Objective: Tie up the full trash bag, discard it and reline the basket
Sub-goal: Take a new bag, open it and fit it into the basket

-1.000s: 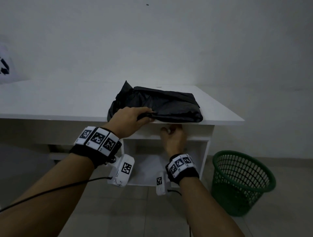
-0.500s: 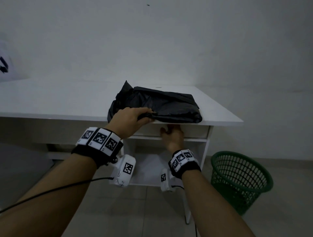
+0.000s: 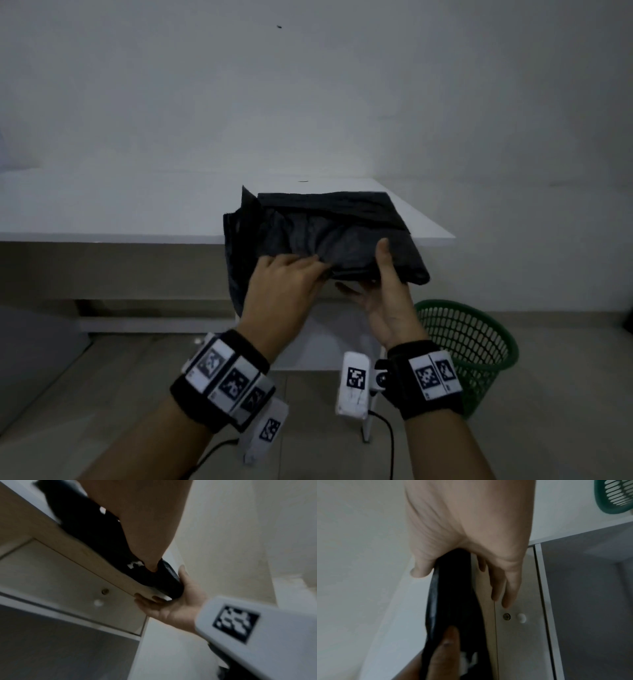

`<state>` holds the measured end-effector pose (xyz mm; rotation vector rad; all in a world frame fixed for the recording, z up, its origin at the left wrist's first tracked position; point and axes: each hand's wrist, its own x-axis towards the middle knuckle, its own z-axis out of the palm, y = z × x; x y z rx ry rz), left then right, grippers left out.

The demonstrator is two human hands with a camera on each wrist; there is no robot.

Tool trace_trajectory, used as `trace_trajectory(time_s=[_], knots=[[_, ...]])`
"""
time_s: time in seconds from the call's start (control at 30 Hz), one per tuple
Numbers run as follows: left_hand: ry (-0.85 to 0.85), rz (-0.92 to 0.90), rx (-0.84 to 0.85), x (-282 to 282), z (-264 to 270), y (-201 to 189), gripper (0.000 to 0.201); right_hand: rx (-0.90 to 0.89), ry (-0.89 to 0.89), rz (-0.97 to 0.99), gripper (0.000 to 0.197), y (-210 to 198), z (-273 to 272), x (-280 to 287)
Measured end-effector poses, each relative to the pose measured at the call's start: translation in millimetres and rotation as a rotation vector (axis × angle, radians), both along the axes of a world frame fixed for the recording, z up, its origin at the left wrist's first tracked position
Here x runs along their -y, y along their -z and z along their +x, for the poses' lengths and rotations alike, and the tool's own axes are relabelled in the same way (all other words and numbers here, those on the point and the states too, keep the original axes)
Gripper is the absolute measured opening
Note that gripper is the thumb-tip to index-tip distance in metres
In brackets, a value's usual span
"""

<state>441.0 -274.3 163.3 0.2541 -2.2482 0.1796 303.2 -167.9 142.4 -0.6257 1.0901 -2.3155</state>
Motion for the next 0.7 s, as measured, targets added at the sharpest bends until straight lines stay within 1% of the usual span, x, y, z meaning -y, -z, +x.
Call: trace_trajectory(time_s=[0.1, 0.13, 0.17, 0.2, 0.23, 0.3, 0.37, 0.43, 0.47, 0.53, 0.6, 0.63, 0.67, 0.7], knots=[[0.029, 0.009, 0.14, -17, -4, 27, 0.033, 0.117, 0.184, -0.12, 0.053, 10, -3, -13], [0.052, 0.042, 0.178, -19, -4, 35, 0.038, 0.157, 0.233, -0.115, 0.045, 17, -5, -17], [0.075, 0.098, 0.202, -20, -5, 40, 0.045, 0.2, 0.265, -0.097, 0.041, 27, -10, -22], [0.102, 0.161, 0.205, -20, -5, 44, 0.051, 0.237, 0.274, -0.073, 0.04, 37, -14, -28], [0.139, 0.216, 0.184, -19, -6, 46, 0.052, 0.271, 0.278, -0.054, 0.042, 46, -19, -34], [0.196, 0.266, 0.087, -16, -9, 49, 0.041, 0.325, 0.305, -0.015, 0.046, 59, -27, -50], [0.225, 0.342, -0.003, -10, -17, 53, 0.029, 0.338, 0.341, 0.034, 0.044, 67, -37, -66], [0.295, 0.54, -0.028, -7, -30, 58, 0.032, 0.352, 0.362, 0.079, 0.041, 71, -46, -78], [0.336, 0.665, 0.007, -7, -39, 62, 0.037, 0.36, 0.363, 0.114, 0.041, 73, -51, -83], [0.418, 0.909, 0.183, -16, -57, 68, 0.045, 0.373, 0.342, 0.184, 0.042, 76, -58, -88], [0.521, 1.114, 0.363, -30, -75, 79, 0.037, 0.349, 0.305, 0.265, 0.04, 79, -66, -93], [0.558, 1.187, 0.407, -40, -84, 85, 0.03, 0.314, 0.282, 0.296, 0.037, 80, -68, -95], [0.573, 1.242, 0.406, -48, -93, 93, 0.025, 0.251, 0.264, 0.335, 0.034, 82, -74, -99], [0.559, 1.282, 0.377, -55, -103, 101, 0.023, 0.165, 0.282, 0.399, 0.031, 85, -82, -102]])
